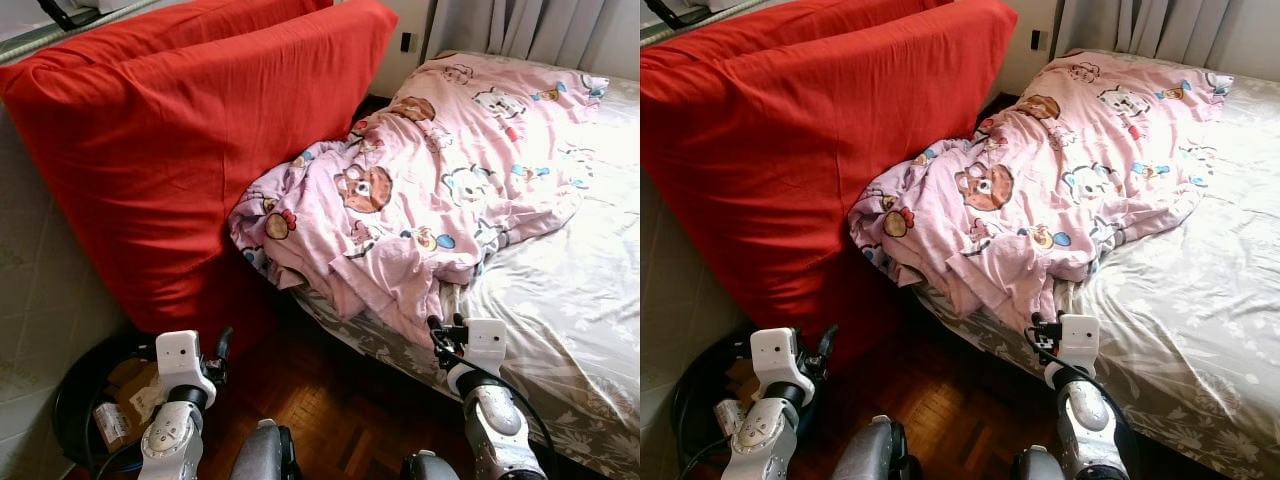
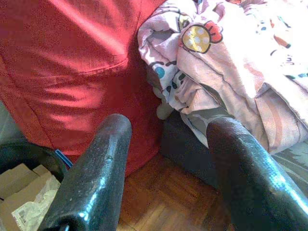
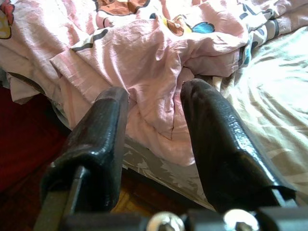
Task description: Clean up the room
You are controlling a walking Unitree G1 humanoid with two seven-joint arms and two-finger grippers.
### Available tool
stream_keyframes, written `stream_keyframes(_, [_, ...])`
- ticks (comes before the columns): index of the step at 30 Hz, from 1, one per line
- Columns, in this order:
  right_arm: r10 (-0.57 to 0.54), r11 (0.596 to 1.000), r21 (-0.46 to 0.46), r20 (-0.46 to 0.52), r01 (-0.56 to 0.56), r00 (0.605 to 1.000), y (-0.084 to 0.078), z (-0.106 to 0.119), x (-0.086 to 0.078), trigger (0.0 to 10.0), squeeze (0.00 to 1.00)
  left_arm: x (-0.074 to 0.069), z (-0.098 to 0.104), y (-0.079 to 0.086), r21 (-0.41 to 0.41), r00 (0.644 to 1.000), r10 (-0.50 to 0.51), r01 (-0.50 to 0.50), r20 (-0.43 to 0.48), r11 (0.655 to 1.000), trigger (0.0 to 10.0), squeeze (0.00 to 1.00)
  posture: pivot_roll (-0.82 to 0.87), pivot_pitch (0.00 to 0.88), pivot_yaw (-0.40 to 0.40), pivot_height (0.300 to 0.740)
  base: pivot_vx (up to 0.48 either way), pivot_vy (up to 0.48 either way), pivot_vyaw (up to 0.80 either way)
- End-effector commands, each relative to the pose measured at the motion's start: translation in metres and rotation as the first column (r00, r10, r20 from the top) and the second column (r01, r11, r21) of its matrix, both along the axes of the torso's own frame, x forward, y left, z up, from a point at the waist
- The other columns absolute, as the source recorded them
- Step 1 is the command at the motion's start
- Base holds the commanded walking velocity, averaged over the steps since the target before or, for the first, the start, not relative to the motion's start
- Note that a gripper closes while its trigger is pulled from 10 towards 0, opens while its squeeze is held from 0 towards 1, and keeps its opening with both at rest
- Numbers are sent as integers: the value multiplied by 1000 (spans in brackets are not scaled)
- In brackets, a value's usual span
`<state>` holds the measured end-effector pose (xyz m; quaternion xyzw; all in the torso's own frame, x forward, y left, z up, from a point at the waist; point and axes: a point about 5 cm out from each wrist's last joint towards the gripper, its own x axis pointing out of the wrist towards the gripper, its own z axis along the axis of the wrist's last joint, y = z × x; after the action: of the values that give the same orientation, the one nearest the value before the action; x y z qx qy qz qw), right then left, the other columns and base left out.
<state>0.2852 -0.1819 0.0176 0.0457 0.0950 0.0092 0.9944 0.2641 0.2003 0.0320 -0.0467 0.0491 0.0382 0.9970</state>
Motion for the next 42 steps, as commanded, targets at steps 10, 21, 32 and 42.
stream_keyframes(10, [7,1000,5,-8,-7,1000,2,-1,1,10000,0,1,-1,2,-5,1000,2,-2,-13,1000,10000,0,-59,120,52,650,0,0,0])
stream_keyframes(21, [6,1000,4,-9,-6,1000,2,-1,1,10000,0,1,-1,2,-9,1000,0,0,-14,1000,10000,0,-56,118,53,650,0,0,0])
stream_keyframes(32, [16,1000,-5,-11,-17,1000,3,-1,2,10000,0,0,-1,2,-12,1000,-2,2,-15,1000,10000,0,-56,118,54,650,114,0,0])
stream_keyframes(42, [17,1000,-3,-13,-17,1000,4,-1,2,10000,0,0,-1,2,-10,1000,-2,2,-17,1000,10000,0,-56,119,54,650,265,0,0])
